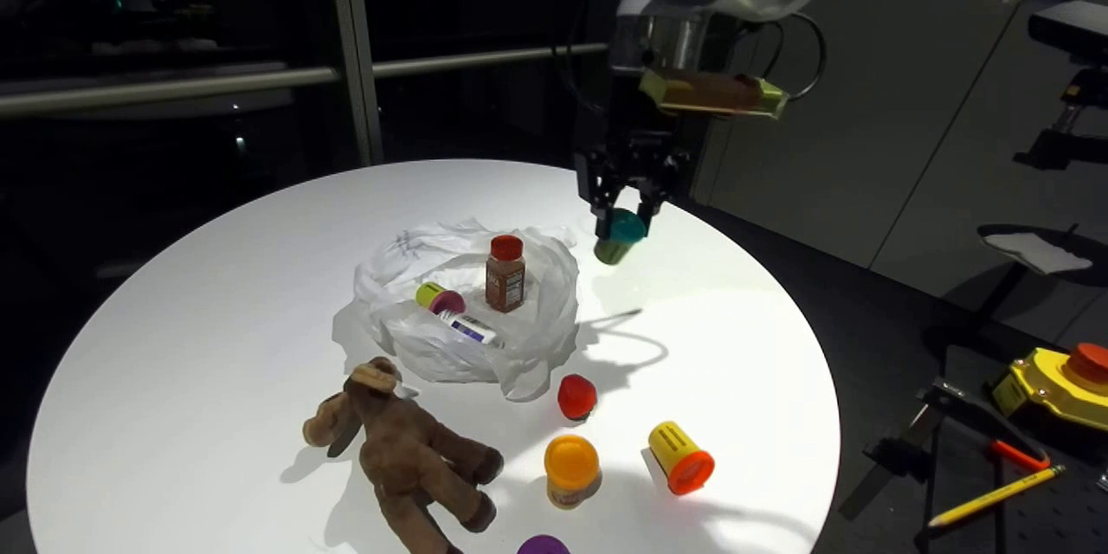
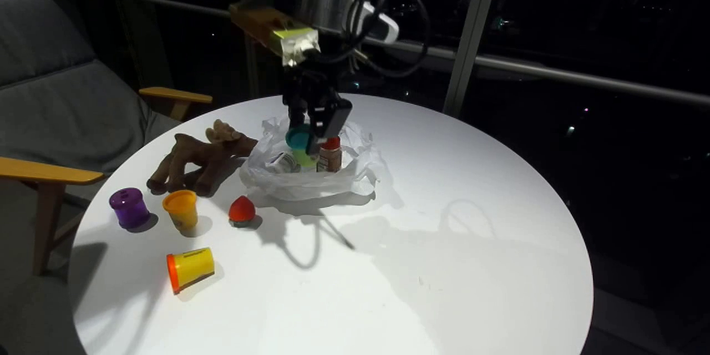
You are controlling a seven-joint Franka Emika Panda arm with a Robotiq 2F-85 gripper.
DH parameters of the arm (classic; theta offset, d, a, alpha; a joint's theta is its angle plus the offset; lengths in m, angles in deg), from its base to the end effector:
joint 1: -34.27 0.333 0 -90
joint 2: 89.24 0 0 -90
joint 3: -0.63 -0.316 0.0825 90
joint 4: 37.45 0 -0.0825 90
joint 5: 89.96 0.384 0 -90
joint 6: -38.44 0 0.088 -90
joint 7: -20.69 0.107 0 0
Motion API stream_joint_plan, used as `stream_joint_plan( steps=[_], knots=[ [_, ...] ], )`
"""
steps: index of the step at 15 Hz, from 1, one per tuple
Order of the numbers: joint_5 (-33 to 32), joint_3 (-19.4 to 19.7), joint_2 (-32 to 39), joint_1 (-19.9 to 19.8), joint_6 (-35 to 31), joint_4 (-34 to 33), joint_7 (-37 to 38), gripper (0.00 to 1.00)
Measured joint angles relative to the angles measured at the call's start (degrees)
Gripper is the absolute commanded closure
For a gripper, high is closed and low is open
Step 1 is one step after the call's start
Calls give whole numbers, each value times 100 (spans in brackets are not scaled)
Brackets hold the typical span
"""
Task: Put the object on the table in the plastic bag
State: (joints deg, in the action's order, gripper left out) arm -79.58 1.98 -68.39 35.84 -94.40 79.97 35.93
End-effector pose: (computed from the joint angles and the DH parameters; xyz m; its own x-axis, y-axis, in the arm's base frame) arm 0.5844 0.0058 0.2527 0.9192 -0.3729 -0.1267 -0.3843 -0.9196 -0.0812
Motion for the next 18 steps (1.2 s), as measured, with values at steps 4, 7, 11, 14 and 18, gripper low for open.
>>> stream_joint_plan(
  steps=[4, 7, 11, 14, 18],
  knots=[
    [-7, -243, 427, 352, 301, -858, 300, 72],
    [-22, -255, 1200, 472, 296, -1471, 305, 72],
    [-167, -175, 2244, 478, 264, -2230, 305, 72],
    [-244, -110, 2766, 477, 274, -2698, 305, 22],
    [-247, -93, 3022, 459, 304, -3050, 272, 1]
  ],
)
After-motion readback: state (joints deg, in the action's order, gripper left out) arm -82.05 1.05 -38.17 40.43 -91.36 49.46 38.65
